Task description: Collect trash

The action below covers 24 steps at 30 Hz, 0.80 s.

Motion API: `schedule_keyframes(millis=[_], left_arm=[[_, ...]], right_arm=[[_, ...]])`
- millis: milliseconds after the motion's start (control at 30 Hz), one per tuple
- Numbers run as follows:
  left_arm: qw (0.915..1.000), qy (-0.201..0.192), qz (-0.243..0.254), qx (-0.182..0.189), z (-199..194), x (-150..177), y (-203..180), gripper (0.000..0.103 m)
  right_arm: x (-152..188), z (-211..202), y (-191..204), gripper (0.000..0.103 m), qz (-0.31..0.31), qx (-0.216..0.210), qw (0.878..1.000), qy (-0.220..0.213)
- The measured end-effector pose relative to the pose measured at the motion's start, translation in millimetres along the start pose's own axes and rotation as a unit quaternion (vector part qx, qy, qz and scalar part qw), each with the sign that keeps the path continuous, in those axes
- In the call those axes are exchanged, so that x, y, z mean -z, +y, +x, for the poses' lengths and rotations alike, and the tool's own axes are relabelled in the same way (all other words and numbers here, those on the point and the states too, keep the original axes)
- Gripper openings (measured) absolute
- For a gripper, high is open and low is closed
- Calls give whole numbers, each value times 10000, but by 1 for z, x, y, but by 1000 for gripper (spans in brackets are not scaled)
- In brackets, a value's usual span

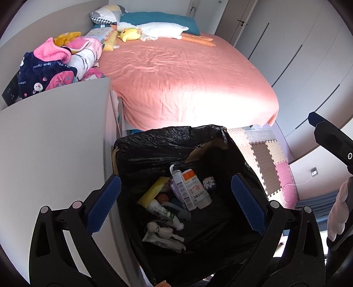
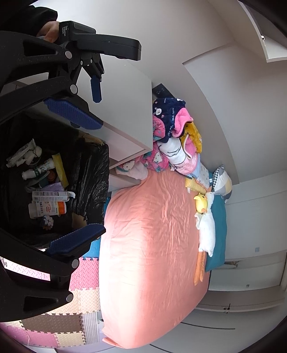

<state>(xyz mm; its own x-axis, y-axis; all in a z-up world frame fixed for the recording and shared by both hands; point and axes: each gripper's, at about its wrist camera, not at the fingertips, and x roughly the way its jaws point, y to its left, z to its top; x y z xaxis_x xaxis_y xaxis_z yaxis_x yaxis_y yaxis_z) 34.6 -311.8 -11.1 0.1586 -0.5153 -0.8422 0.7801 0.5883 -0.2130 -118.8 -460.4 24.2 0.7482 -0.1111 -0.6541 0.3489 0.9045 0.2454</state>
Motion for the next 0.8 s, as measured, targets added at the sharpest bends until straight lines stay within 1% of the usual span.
schedule_keyframes(millis=[233, 700, 800], left_arm=[[10000, -48, 22, -28, -2, 0, 1, 97], [10000, 3, 83, -18, -1, 0, 2, 97], [9999, 34, 87, -62, 0, 0, 2, 97]], right_arm=[[1, -1, 1, 87, -1, -18, 10000, 20], [1, 4, 10, 87, -21, -49, 10000, 79], [2, 4, 10, 87, -27, -64, 9999, 88]])
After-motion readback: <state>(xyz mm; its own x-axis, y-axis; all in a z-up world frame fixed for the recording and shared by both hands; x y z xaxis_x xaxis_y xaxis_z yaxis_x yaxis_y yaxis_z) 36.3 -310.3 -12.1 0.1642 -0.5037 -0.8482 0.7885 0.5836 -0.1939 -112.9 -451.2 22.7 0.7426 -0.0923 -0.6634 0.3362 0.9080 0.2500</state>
